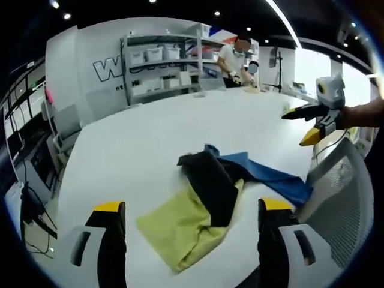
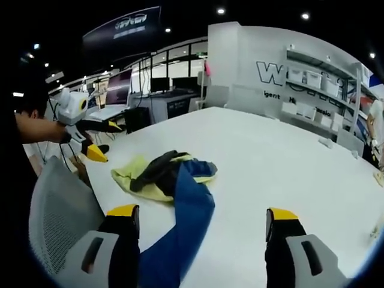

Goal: Fold the garment on the visible template until the final outline fits inside the template.

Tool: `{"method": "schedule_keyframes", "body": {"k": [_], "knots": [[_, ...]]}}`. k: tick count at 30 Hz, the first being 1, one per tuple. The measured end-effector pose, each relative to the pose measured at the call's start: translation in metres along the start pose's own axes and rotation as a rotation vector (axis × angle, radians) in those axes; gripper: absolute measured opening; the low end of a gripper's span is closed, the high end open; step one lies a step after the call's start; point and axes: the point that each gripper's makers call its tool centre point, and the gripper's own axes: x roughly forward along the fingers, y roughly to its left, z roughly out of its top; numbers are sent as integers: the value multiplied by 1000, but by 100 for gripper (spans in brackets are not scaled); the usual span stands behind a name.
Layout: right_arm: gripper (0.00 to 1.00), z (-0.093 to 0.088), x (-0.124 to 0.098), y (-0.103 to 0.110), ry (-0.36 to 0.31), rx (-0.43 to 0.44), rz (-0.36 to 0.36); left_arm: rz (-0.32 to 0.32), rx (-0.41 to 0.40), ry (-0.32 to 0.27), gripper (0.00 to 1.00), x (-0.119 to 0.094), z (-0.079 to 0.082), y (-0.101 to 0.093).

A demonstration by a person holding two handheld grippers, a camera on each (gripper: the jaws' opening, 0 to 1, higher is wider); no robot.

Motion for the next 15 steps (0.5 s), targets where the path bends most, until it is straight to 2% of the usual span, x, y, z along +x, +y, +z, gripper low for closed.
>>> {"method": "schedule_keyframes", "body": {"k": [11,15], "knots": [[85,2,8,2,7,-34,30,9,-2,-3,88,4,5,7],[85,4,10,1,3,-32,33,9,-6,-2,91,5,7,8]]}}
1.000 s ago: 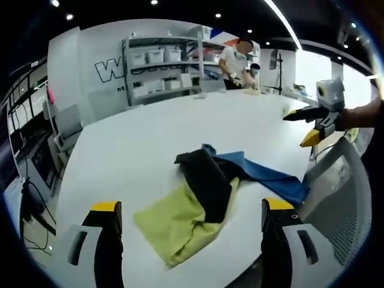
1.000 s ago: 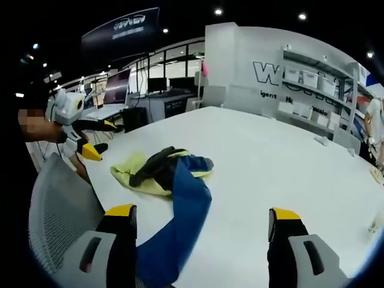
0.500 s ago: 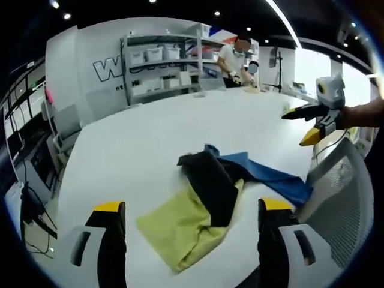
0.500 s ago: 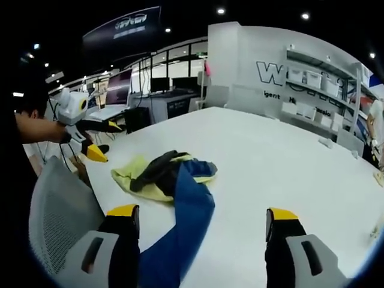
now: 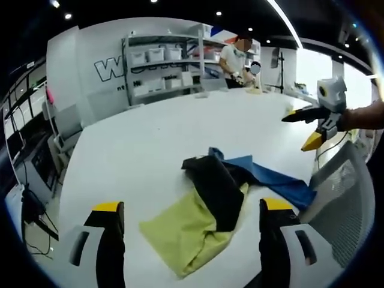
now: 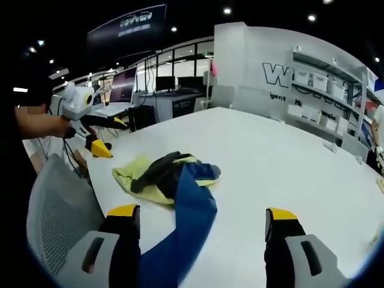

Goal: Fold the garment on the visible template until the final outline fits inside the template.

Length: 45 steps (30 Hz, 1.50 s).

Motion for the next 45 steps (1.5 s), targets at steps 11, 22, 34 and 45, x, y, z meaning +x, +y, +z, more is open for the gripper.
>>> {"method": "schedule_keyframes", "body": {"k": [11,22,34,45], "knots": [[84,3,14,-4,11,-4,8,-8,22,-24,90,12,10,3],[77,-2,26,-4,19,20,-3,-48,39,-2,84,31,12,0],[69,8,40,-6,16,18,-4,-72,26,19,75,54,14,-2],[60,8,47,-10,34,48,-12,-82,21,26,64,73,24,1]]}}
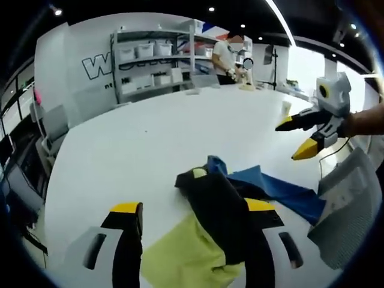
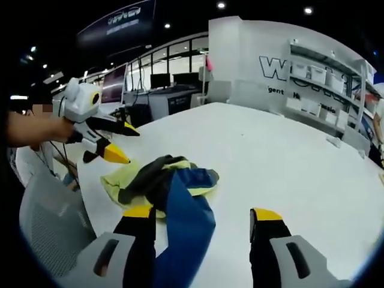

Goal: Fold the garment on the visible template until the final outline fits inside the template.

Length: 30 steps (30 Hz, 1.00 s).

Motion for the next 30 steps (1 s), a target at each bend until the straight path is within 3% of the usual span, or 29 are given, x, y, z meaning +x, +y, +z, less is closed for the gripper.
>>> {"method": "schedule_keyframes", "body": {"k": [9,21,30], "knots": [[58,2,8,-1,15,1,-17,-10,-3,8,60,15,9,8],[56,14,26,-7,33,-20,-33,-16,-21,-17,47,29,26,25],[52,12,39,-10,69,-9,-42,-54,-35,7,46,48,32,24]]}}
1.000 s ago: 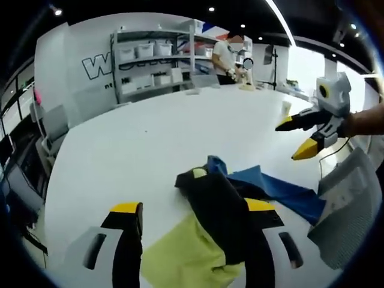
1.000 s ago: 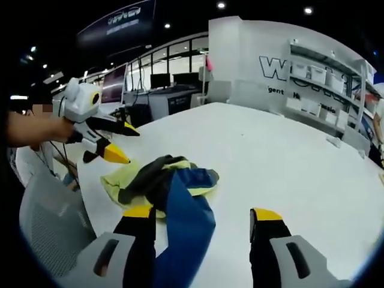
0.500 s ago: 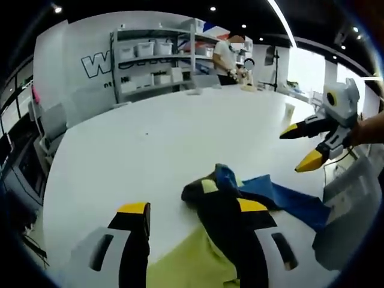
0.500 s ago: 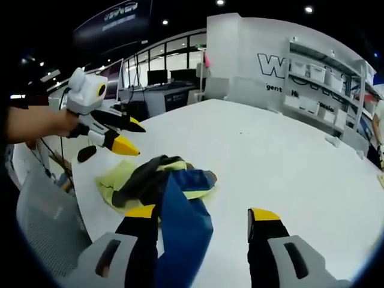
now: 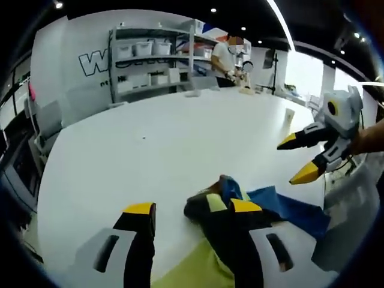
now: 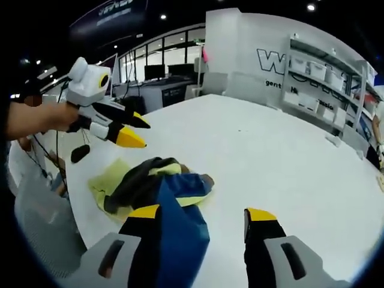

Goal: Fold the garment on the visible template until the final outline fits inside the template.

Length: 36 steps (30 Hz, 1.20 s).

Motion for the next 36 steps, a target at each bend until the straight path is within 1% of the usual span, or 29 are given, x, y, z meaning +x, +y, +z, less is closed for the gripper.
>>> {"method": "schedule_keyframes", "body": {"k": [3,9,12,15,18,22,24,28,32,36], "knots": [[51,-1,3,0,4,2,1,-5,-26,11,44,6,0,1],[49,-2,7,0,9,12,2,-24,-65,40,45,18,-4,-1],[48,0,10,-1,6,24,6,-34,-74,52,44,21,-5,-2],[47,2,13,-2,0,36,4,-39,-73,79,43,26,-7,-1],[46,4,18,-3,0,48,2,-38,-78,94,43,30,-9,2],[43,6,24,-3,2,66,6,-42,-129,114,41,36,-14,7],[42,8,27,-3,1,75,9,-41,-138,128,41,39,-18,9],[39,11,32,-1,4,93,21,-55,-163,155,41,41,-25,9],[37,13,39,2,9,107,35,-62,-191,164,39,42,-27,10],[33,13,47,7,19,140,56,-77,-216,178,41,45,-30,10]]}}
